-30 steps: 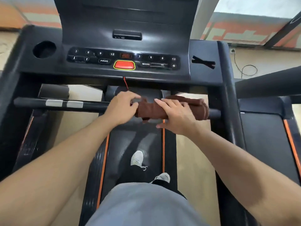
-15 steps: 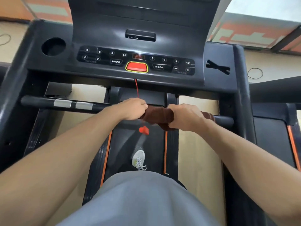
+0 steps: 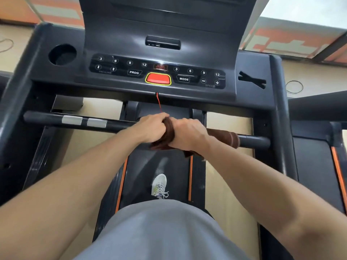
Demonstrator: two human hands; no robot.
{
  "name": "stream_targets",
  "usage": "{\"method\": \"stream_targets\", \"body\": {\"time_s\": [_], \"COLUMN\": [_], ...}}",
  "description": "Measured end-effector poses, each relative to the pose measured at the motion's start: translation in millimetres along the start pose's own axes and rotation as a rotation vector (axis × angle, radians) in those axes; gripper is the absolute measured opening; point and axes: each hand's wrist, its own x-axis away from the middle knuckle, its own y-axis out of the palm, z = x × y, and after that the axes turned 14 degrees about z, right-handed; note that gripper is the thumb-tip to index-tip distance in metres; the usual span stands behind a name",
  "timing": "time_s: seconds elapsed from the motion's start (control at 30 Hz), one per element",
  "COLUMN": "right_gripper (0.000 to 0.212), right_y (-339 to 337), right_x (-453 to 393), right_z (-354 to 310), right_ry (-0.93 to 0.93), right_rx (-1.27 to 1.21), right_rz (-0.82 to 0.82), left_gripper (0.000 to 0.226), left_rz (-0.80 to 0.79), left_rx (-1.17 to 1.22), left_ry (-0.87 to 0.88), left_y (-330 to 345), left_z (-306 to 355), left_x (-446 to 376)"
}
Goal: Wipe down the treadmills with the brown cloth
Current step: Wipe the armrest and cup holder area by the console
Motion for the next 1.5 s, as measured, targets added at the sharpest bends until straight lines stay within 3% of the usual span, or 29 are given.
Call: {"method": "stream_targets", "body": {"time_s": [0.1,0.23,0.33,0.43,0.63,0.73,0.83,0.9,0.97,1.07,1.1,1.17,1.23,1.33,1.4,1.5], "right_gripper": [0.051,0.028,0.034,0.044,0.056,0.043,0.034,0.039,0.051,0.077,0.077,0.059,0.047,0.050,0.060,0.060], "right_y": [-12,-49,-62,-49,-1,-7,-28,-42,-48,-54,-56,-64,-76,-90,-93,-85], "right_x": [15,63,81,65,12,26,60,88,114,137,141,155,175,213,243,286], "right_z": [29,110,139,113,2,26,86,124,143,135,130,126,121,106,98,96], "right_ry": [0.004,0.215,0.311,0.246,0.024,0.022,0.203,0.318,0.366,0.395,0.413,0.466,0.505,0.520,0.530,0.641], "right_rx": [0.027,0.080,0.166,0.105,-0.018,0.012,0.090,0.136,0.112,0.013,-0.014,-0.090,-0.152,-0.193,-0.207,-0.230], "right_rz": [-0.035,-0.269,-0.326,-0.260,0.086,0.057,-0.066,-0.132,-0.092,-0.020,0.009,0.125,0.207,0.191,0.241,0.322], "left_gripper": [0.053,0.045,0.052,0.052,0.041,0.038,0.041,0.038,0.030,0.022,0.021,0.025,0.051,0.087,0.084,0.060], "left_rz": [0.006,-0.009,-0.004,0.034,0.272,0.309,0.410,0.505,0.533,0.450,0.405,0.291,0.137,-0.207,-0.370,-0.507], "left_rx": [-0.008,-0.072,-0.089,-0.022,0.072,0.117,0.032,0.008,0.095,0.290,0.352,0.436,0.401,0.196,0.210,0.443], "left_ry": [-0.008,0.002,0.003,-0.019,0.028,0.026,0.083,0.216,0.369,0.474,0.478,0.414,0.299,0.100,0.032,-0.058], "left_y": [-1,0,5,5,14,16,24,34,44,53,53,52,55,73,95,125], "left_z": [3,16,20,17,14,6,9,22,44,84,97,121,140,155,156,159], "left_x": [1,3,5,5,15,14,15,15,14,16,19,26,29,31,31,41]}}
